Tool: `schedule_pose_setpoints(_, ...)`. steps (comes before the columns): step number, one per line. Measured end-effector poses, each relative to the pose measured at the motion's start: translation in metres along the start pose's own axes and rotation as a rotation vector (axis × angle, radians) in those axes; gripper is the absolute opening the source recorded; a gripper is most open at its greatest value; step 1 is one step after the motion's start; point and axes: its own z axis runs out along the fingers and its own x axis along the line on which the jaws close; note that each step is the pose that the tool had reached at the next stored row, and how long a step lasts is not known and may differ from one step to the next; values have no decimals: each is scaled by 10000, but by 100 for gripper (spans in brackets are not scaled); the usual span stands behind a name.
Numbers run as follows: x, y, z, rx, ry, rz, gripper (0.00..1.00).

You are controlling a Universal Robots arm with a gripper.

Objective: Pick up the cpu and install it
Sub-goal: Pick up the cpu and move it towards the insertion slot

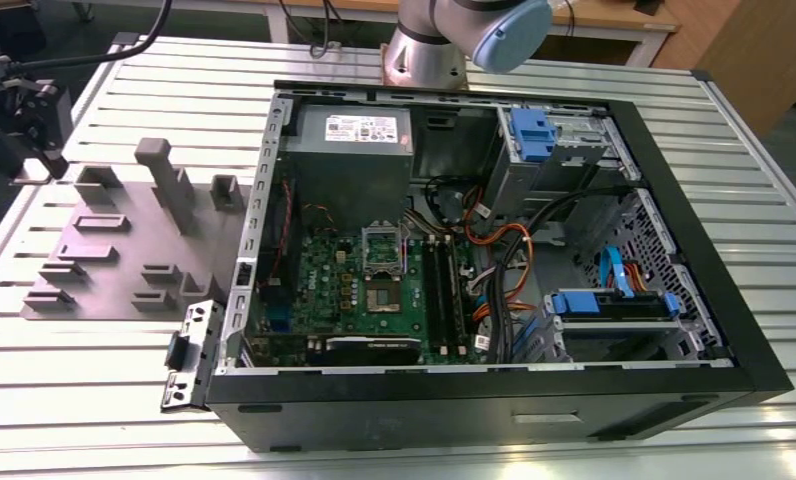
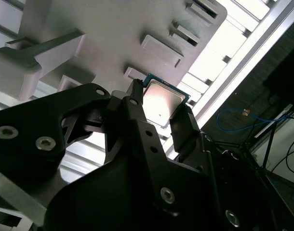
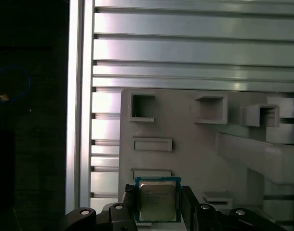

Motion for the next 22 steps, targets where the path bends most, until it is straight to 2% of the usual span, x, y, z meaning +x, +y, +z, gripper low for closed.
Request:
schedule_pose_setpoints(10,-1,0,-83,0,0,0,47)
schedule_pose_setpoints(22,-5,0,-275,5,0,0,47)
